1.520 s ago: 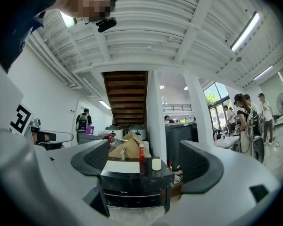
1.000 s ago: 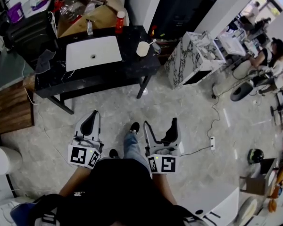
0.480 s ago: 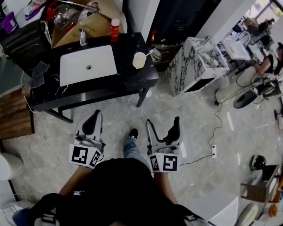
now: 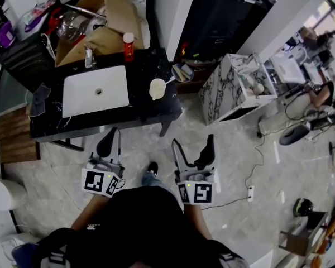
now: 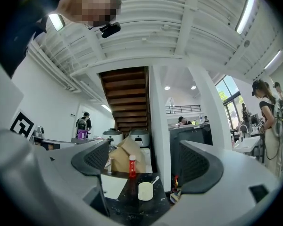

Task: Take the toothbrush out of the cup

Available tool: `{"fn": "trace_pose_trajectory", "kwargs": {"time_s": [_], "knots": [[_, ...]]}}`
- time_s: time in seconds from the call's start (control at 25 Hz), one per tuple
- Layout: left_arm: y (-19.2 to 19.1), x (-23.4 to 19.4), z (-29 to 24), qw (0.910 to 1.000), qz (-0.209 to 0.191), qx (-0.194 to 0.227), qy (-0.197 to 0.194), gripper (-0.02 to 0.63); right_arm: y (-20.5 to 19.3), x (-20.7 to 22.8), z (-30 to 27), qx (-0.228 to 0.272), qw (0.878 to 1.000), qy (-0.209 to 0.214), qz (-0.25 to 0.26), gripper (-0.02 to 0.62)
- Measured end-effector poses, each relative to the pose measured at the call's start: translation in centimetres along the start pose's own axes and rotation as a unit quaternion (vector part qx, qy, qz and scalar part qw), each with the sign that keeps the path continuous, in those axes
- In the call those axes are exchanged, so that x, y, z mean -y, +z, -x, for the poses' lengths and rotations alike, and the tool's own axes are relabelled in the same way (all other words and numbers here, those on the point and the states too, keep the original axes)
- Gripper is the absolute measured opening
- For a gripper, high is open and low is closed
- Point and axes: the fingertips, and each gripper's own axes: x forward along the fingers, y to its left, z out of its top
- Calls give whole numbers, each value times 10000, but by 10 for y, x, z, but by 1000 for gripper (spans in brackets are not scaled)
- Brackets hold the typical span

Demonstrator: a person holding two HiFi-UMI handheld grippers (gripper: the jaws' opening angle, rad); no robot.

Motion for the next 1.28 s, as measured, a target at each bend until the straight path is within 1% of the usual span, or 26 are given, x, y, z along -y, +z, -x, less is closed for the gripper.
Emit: {"fn": "trace_pose_trajectory", "kwargs": {"time_s": [0.2, 0.4, 0.6, 0.76, 0.88, 1.0, 1.28], "knots": [[-3, 12, -44, 10000, -6, -28, 93, 3, -1, 35, -37, -5, 9999, 145, -73, 453], [-6, 12, -69, 9997, -42, -125, 181, 3, -4, 54, -65, -26, 9996, 230, -165, 451], [-11, -5, -87, 9992, -17, -257, 304, 3, -8, 61, -88, -52, 9991, 240, -350, 451], [-11, -17, -100, 9993, -45, -270, 265, 3, -12, 66, -105, 40, 9981, 185, -579, 451], [-6, -26, -107, 9995, -97, -246, 196, 3, -28, 64, -118, -77, 9971, 128, -747, 451], [-3, -34, -112, 9995, -123, -232, 164, 3, -48, 60, -133, -262, 9964, 140, -791, 451], [-10, -49, -110, 9990, -85, -360, 266, 3, -102, 53, -164, -758, 9894, 272, -1210, 449]]}}
